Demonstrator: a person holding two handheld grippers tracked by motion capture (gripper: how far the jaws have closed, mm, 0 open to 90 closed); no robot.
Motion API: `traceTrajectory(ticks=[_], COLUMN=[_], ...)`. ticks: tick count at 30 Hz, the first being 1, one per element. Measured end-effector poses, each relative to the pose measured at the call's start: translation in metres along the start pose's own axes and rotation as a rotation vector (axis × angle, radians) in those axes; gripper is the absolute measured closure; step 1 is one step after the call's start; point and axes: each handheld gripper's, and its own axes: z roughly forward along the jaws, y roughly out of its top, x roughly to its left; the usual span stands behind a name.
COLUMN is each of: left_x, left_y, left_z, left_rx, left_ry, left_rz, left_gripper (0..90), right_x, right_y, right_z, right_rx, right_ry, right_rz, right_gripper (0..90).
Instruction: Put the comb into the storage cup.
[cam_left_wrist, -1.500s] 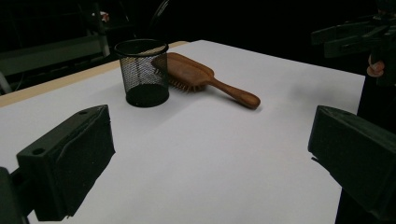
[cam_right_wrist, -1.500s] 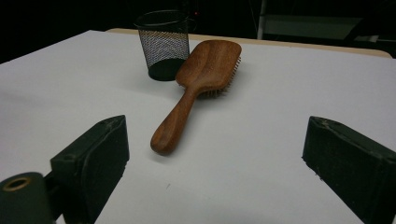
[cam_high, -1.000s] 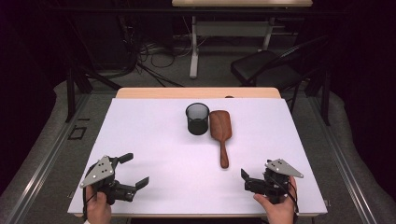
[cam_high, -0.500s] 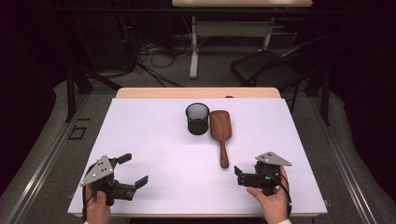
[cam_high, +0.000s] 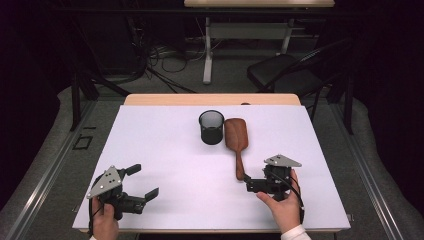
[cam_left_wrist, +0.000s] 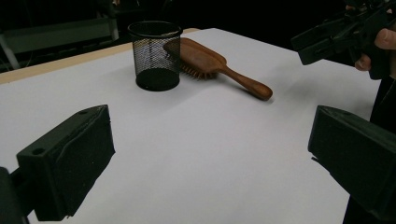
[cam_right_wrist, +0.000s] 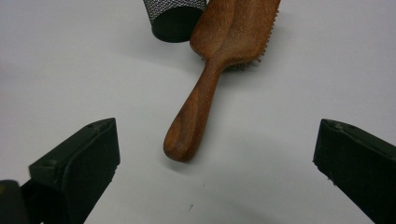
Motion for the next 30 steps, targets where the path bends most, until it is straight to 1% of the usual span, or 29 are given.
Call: traceTrajectory(ticks=[3,6,9,11,13,14,15,17,22,25,27,28,29,30], left_x=[0.000,0.000,-0.001,-0.001,-0.001,-0.001,-0.001,-0.002,-0.001,-0.001,-0.001,-0.001,-0.001,-0.001], left_y=[0.000,0.000,0.000,0.000,-0.001,-0.001,-0.001,-0.001,-0.001,-0.001,-0.001,-0.001,-0.001,-0.001], left_z=[0.000,0.000,0.000,0.001,0.002,0.002,0.002,0.002,0.003,0.002,0.003,0.003,0.003,0.003], left_rx=[-0.001,0.000,0.002,0.001,0.002,0.002,0.004,0.006,0.007,0.007,0.011,0.011,0.013,0.013], left_ry=[0.001,0.001,0.003,-0.001,-0.006,-0.006,-0.007,-0.006,-0.009,-0.010,-0.009,-0.009,-0.010,-0.010], left_rz=[0.003,0.002,0.003,0.000,0.000,0.000,0.000,0.000,0.000,0.000,0.000,0.000,0.001,0.001], left_gripper=[0.2,0.2,0.3,0.2,0.2,0.3,0.2,0.2,0.2,0.2,0.2,0.3,0.2,0.3], right_x=[0.000,0.000,0.001,0.001,0.001,0.001,0.002,0.002,0.002,0.002,0.001,0.001,0.001,0.001], right_y=[0.004,0.007,0.013,0.014,0.019,0.019,0.022,0.025,0.030,0.033,0.037,0.037,0.040,0.040], right_z=[0.003,0.005,0.009,0.011,0.016,0.016,0.019,0.023,0.034,0.038,0.044,0.044,0.048,0.048], right_rx=[0.015,0.016,0.020,0.027,0.047,0.047,0.054,0.063,0.107,0.115,0.129,0.129,0.140,0.140], right_ry=[0.010,0.010,0.006,0.006,0.009,0.009,0.005,0.005,0.008,0.005,0.006,0.006,0.003,0.003], right_rz=[0.011,0.016,0.025,0.028,0.036,0.036,0.034,0.035,0.033,0.030,0.039,0.039,0.061,0.061], right_gripper=[1.4,2.4,7.5,8.1,11.6,11.6,14.2,14.4,14.5,14.7,16.0,16.0,19.1,19.1])
